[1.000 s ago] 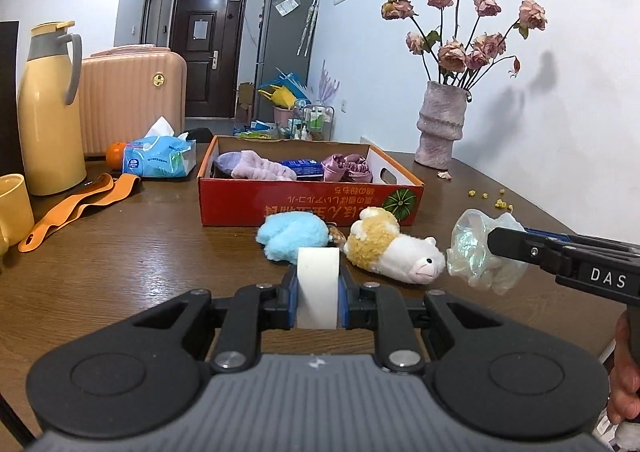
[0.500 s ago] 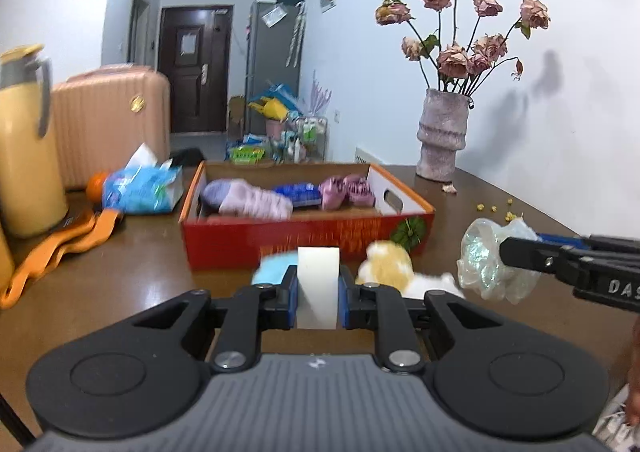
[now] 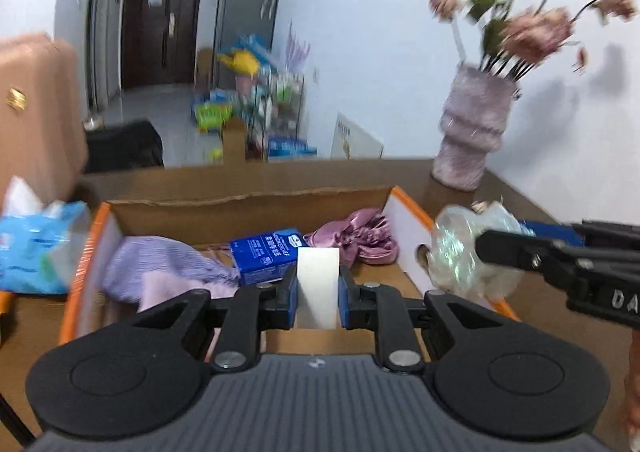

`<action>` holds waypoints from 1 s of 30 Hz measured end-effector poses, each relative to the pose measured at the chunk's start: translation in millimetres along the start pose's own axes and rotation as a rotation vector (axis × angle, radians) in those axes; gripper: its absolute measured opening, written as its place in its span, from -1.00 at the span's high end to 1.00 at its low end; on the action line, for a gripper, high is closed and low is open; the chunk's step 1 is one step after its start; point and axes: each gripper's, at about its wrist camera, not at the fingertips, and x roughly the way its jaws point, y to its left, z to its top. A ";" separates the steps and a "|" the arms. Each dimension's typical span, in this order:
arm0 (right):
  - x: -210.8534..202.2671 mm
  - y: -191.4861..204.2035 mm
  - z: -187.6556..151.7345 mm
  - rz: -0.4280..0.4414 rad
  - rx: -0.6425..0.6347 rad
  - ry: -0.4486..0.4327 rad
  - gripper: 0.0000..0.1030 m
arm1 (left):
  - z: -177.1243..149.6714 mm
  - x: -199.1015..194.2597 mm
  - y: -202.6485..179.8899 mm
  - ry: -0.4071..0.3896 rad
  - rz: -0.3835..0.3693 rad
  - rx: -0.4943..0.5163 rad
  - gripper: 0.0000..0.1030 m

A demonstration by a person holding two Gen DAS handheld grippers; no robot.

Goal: Organize soft objects
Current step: 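Carry the wedge and bag over the box and open both tools, then withdraw both open tools from the box toward the blue pom-pom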

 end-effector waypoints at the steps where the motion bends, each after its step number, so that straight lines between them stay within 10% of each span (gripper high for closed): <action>1: 15.1 -6.0 3.8 -0.010 0.008 0.026 0.40 | 2.7 14.1 2.3 0.026 0.012 -0.001 0.62; 7: 91.5 -26.3 4.0 -0.090 0.021 0.164 0.37 | 8.8 69.4 10.5 0.101 0.005 0.005 0.60; 14: 109.9 -10.2 -0.9 -0.134 -0.054 0.162 -0.04 | 14.1 71.3 23.8 0.093 0.034 -0.032 0.08; 19: 83.4 -1.4 14.3 -0.133 -0.077 0.116 -0.07 | 19.7 40.9 28.4 0.070 0.064 -0.033 0.05; 30: -58.7 18.6 31.4 -0.108 -0.115 -0.060 -0.50 | 8.0 -116.1 11.2 -0.164 0.185 0.082 -0.67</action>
